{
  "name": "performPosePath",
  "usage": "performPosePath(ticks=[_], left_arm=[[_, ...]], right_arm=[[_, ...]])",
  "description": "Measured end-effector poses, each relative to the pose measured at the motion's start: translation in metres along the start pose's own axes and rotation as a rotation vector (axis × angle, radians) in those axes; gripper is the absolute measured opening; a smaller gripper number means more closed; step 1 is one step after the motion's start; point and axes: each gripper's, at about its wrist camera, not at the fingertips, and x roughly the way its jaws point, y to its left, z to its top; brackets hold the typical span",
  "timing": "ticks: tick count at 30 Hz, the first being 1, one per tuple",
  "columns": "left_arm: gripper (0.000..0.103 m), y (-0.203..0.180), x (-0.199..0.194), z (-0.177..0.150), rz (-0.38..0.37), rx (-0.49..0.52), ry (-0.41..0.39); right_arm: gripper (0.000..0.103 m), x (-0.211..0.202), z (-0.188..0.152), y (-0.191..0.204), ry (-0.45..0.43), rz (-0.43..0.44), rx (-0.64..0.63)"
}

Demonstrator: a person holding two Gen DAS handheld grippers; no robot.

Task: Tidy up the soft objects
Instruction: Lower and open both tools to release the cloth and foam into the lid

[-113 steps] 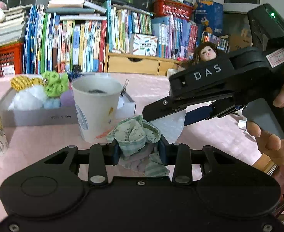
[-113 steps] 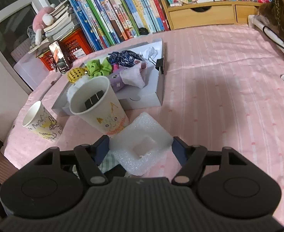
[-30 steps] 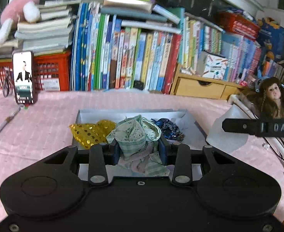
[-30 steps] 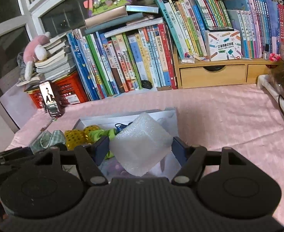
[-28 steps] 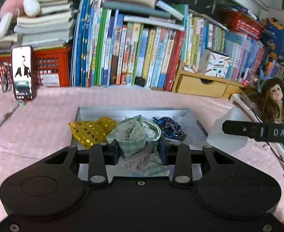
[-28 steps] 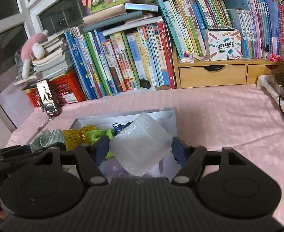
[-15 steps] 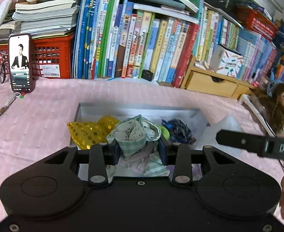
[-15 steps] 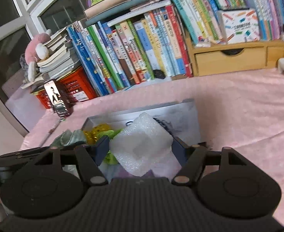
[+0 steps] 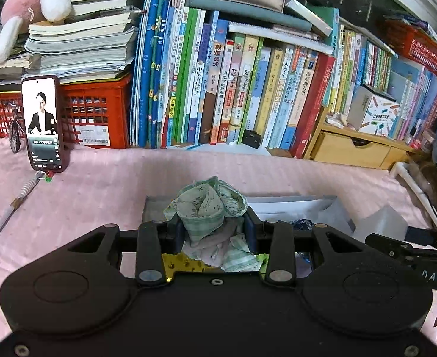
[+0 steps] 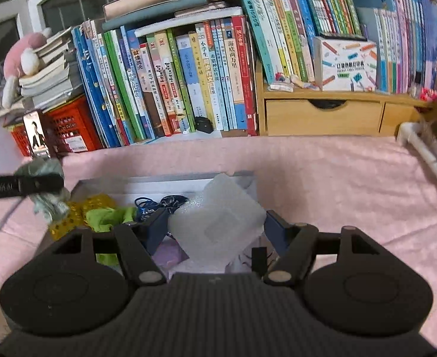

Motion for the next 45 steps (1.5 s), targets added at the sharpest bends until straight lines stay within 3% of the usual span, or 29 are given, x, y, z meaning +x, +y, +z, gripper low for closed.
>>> performPosePath(ticks=[8, 16, 24, 31, 40, 45], left_arm=[[0.037, -0.006, 0.012, -0.011, 0.034, 0.119, 0.096], [0.037, -0.002, 0.015, -0.014, 0.041, 0.141, 0.14], [0.038, -0.016, 0.028, -0.018, -0.037, 0.126, 0.184], [0.041, -0.029, 0.031, -0.024, -0.012, 0.175, 0.178], [0.052, -0.03, 0.027, -0.024, -0.025, 0.182, 0.177], [0.066, -0.031, 0.021, -0.025, -0.024, 0.186, 0.163]], right_arm=[[0.072, 0.008, -0.002, 0.014, 0.003, -0.019, -0.1], [0.072, 0.015, -0.007, 0.026, 0.034, 0.009, -0.158], [0.072, 0.02, -0.012, 0.03, 0.085, 0.112, -0.116], [0.072, 0.026, -0.014, 0.029, 0.113, 0.127, -0.096], [0.077, 0.025, -0.014, 0.029, 0.133, 0.134, -0.09], [0.083, 0.021, -0.014, 0.029, 0.129, 0.127, -0.082]])
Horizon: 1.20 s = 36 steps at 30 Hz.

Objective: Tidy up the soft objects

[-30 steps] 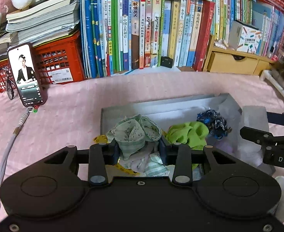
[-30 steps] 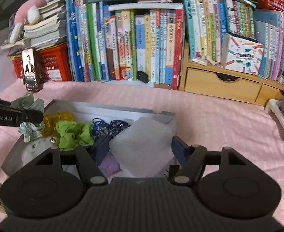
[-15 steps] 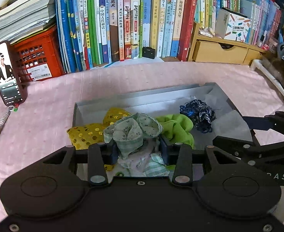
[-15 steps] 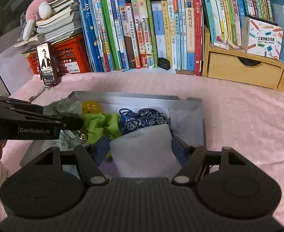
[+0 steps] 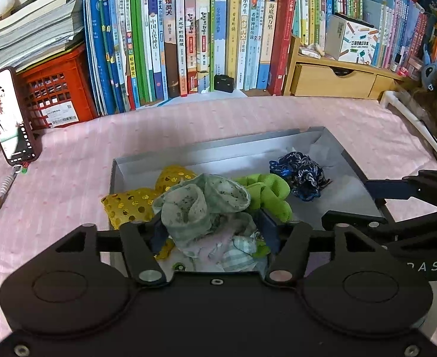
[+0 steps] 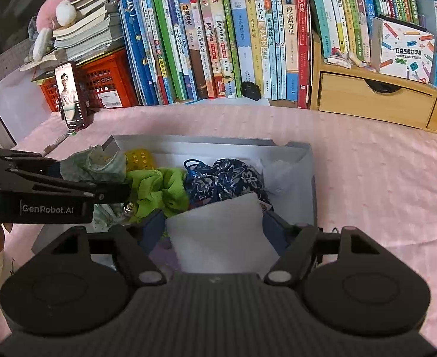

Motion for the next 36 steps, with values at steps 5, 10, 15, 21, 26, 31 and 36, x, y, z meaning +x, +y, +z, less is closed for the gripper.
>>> performPosePath(ticks=[5, 10, 15, 21, 26, 31, 36], left_arm=[[0.074, -0.003, -0.004, -0.002, 0.011, 0.011, -0.019], [0.075, -0.003, -0.011, -0.004, 0.015, 0.001, -0.031], [0.077, -0.005, -0.023, -0.006, 0.019, 0.007, -0.051], [0.077, -0.01, -0.042, -0.01, 0.005, 0.005, -0.076], [0.077, -0.016, -0.063, -0.019, 0.01, 0.028, -0.125], [0.078, -0.023, -0.083, -0.031, 0.012, 0.046, -0.159], [0.079, -0.027, -0.102, -0.044, 0.014, 0.066, -0.19]], right_arm=[[0.087, -0.004, 0.001, 0.001, -0.016, -0.016, -0.003], [0.087, -0.012, 0.001, 0.002, -0.034, -0.019, 0.004], [0.088, -0.026, 0.001, 0.006, -0.064, -0.029, -0.005], [0.088, -0.045, -0.002, 0.011, -0.102, -0.038, -0.02], [0.088, -0.064, -0.007, 0.016, -0.142, -0.049, -0.042], [0.089, -0.084, -0.016, 0.022, -0.182, -0.064, -0.069], [0.09, -0.1, -0.025, 0.027, -0.212, -0.068, -0.087]])
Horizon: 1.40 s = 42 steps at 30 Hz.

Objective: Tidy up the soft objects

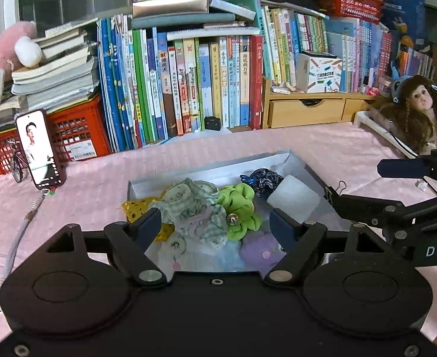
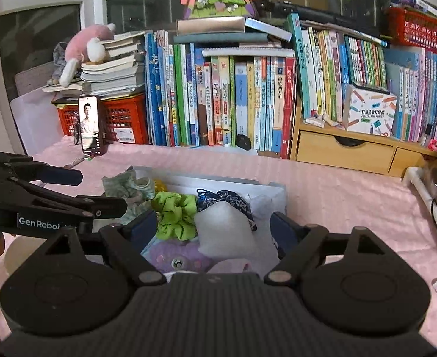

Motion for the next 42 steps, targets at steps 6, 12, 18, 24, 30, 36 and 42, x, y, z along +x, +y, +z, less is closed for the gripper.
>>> performPosePath(ticks=[6, 12, 18, 24, 30, 36, 42], left_arm=[[0.08, -0.001, -0.022, -0.012, -0.024, -0.019, -0.028], [0.082, -0.006, -0.037, -0.026, -0.027, -0.003, -0.054], [0.082, -0.009, -0.05, -0.041, -0.039, 0.002, -0.073], [0.083, -0.012, -0.063, -0.057, -0.061, -0.008, -0.085], [0.086, -0.017, -0.074, -0.074, -0.06, -0.017, -0.13], [0.086, -0.023, -0.078, -0.096, -0.059, -0.044, -0.154], [0.087, -0.027, -0.083, -0.118, -0.035, -0.054, -0.171]], right_arm=[[0.091, -0.02, -0.009, -0.001, -0.031, -0.006, 0.033], [0.091, -0.035, -0.019, -0.005, -0.052, 0.013, 0.086], [0.092, -0.049, -0.03, -0.002, -0.082, 0.021, 0.102], [0.094, -0.065, -0.042, 0.007, -0.127, 0.006, 0.069], [0.097, -0.078, -0.056, 0.017, -0.174, -0.004, 0.038], [0.098, -0.084, -0.076, 0.025, -0.203, -0.037, 0.027], [0.098, -0.086, -0.095, 0.028, -0.215, -0.057, 0.036]])
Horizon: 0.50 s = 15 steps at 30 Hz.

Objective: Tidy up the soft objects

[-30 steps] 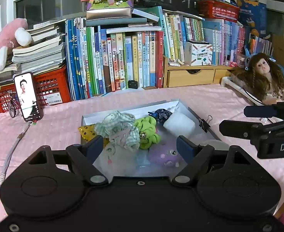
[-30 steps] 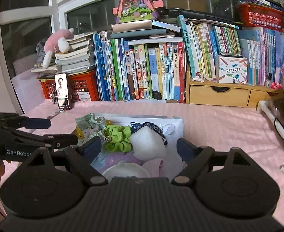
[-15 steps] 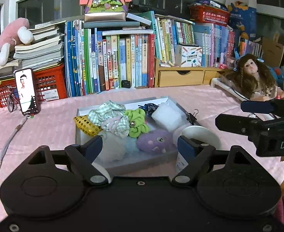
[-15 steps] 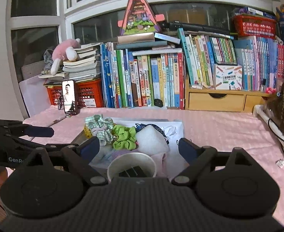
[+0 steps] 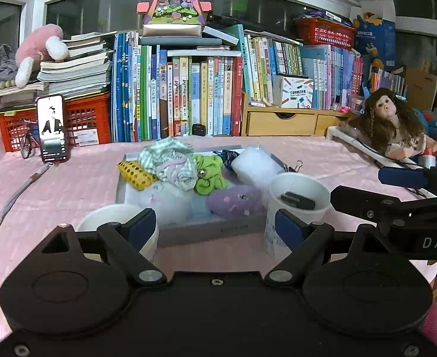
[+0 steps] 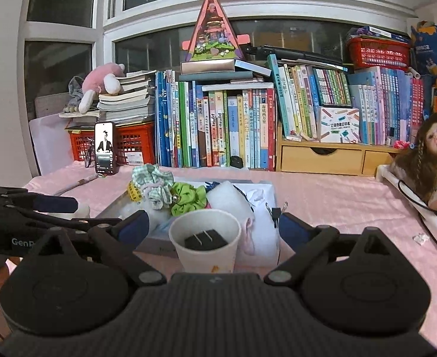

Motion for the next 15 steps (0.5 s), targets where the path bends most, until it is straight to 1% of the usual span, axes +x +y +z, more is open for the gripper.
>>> performPosePath(ticks=[5, 9, 15], left_arm=[[0.087, -0.004, -0.007, -0.016, 0.029, 0.014, -0.008], [0.087, -0.009, -0.014, -0.029, 0.066, 0.04, -0.04], [0.087, -0.009, -0.017, -0.035, 0.05, 0.02, -0.043]], right_arm=[[0.098, -0.001, -0.015, 0.001, 0.012, -0.019, -0.002], [0.098, -0.001, -0.024, 0.001, 0.024, -0.026, 0.006], [0.098, -0.005, -0.032, -0.003, 0.026, -0.033, 0.024]])
